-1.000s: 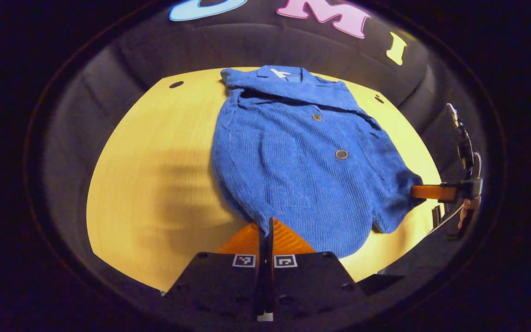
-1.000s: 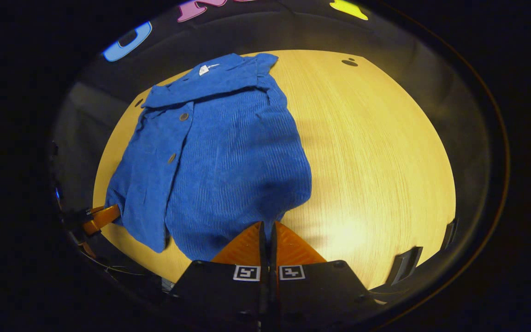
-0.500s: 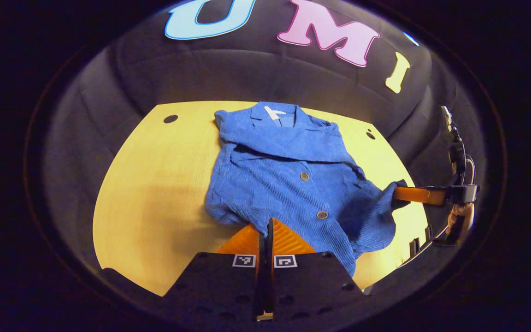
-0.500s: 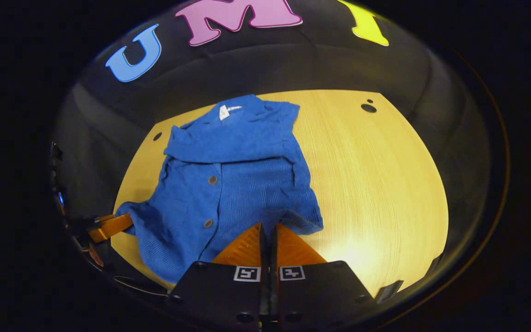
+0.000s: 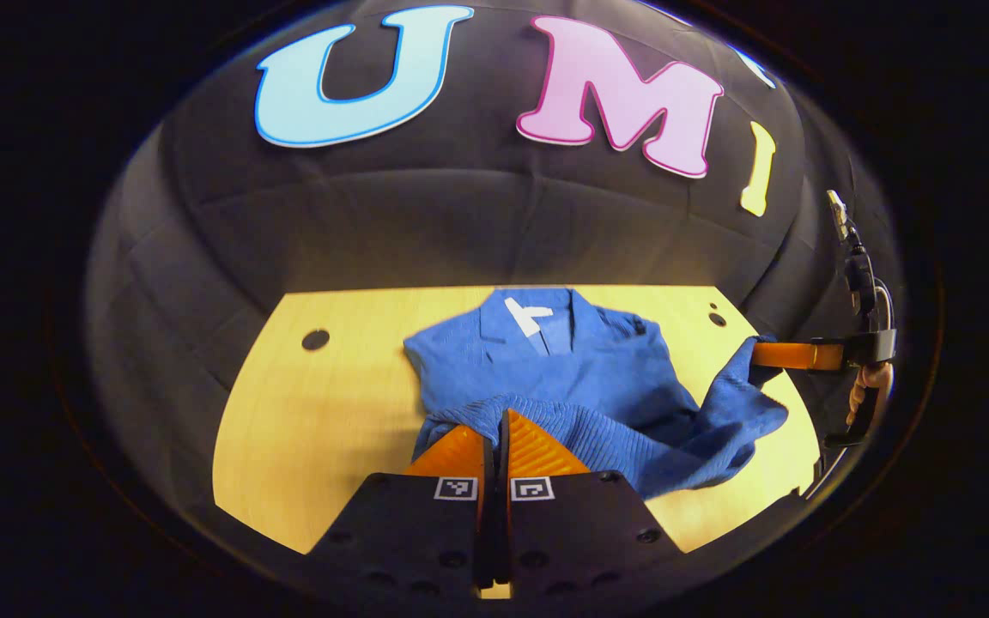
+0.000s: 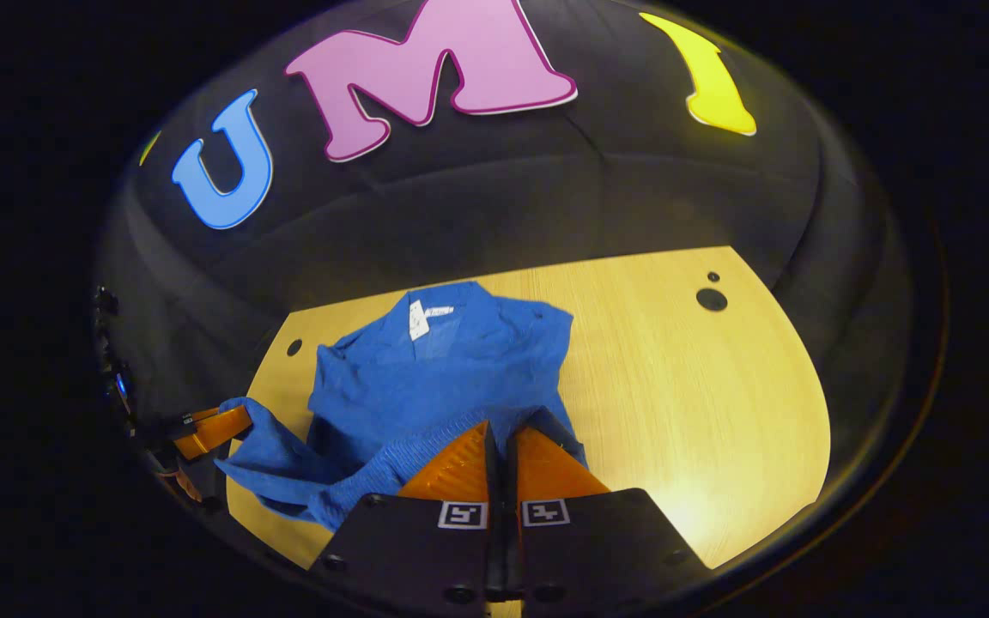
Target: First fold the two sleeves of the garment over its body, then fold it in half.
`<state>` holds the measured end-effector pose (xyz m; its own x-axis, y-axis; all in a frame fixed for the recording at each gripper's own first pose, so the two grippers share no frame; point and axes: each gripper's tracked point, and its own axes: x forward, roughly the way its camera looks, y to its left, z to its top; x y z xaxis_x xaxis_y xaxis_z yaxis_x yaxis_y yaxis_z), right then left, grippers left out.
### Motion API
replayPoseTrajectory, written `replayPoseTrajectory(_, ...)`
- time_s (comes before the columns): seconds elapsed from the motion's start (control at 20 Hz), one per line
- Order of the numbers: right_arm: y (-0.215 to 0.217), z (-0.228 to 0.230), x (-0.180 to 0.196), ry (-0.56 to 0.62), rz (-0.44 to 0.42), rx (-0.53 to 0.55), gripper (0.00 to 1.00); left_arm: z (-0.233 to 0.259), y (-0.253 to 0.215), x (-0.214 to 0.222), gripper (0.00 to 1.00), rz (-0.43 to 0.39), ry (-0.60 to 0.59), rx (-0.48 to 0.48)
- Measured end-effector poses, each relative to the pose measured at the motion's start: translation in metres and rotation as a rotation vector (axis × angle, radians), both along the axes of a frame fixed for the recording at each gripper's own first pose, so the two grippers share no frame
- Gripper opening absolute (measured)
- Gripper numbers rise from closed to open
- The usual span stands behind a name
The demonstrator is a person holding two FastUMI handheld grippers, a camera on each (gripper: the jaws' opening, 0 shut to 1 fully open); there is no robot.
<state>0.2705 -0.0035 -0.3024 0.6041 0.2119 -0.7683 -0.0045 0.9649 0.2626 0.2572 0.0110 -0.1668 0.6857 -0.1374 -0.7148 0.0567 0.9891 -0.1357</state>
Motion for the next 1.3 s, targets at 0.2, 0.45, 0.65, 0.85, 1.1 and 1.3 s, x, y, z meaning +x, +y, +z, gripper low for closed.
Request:
replayPoseTrajectory(0.2,-0.013,-0.011,0.086,-0.086,-0.044,-0.014,0.01,-0.018,0.022,0.08,0.0,0.037,-0.063,0.081)
replayPoseTrajectory(0.45,-0.007,-0.085,0.138,-0.116,-0.059,-0.056,0.0,-0.08,0.027,0.171,0.0,0.021,-0.144,0.135)
replayPoseTrajectory(0.65,0.002,-0.129,0.158,-0.136,-0.041,-0.125,0.0,-0.134,0.02,0.193,0.01,0.002,-0.121,0.13)
replayPoseTrajectory(0.85,0.002,-0.134,0.166,-0.154,-0.063,-0.127,0.7,-0.152,0.017,0.181,0.84,-0.022,-0.024,0.179)
replayPoseTrajectory(1.1,-0.001,-0.13,0.149,-0.127,-0.019,-0.157,0.97,-0.125,0.016,0.172,0.85,0.033,-0.082,0.157)
replayPoseTrajectory(1.3,-0.001,-0.101,0.134,-0.213,0.035,-0.211,0.99,-0.079,0.025,0.153,0.85,0.099,-0.18,0.184)
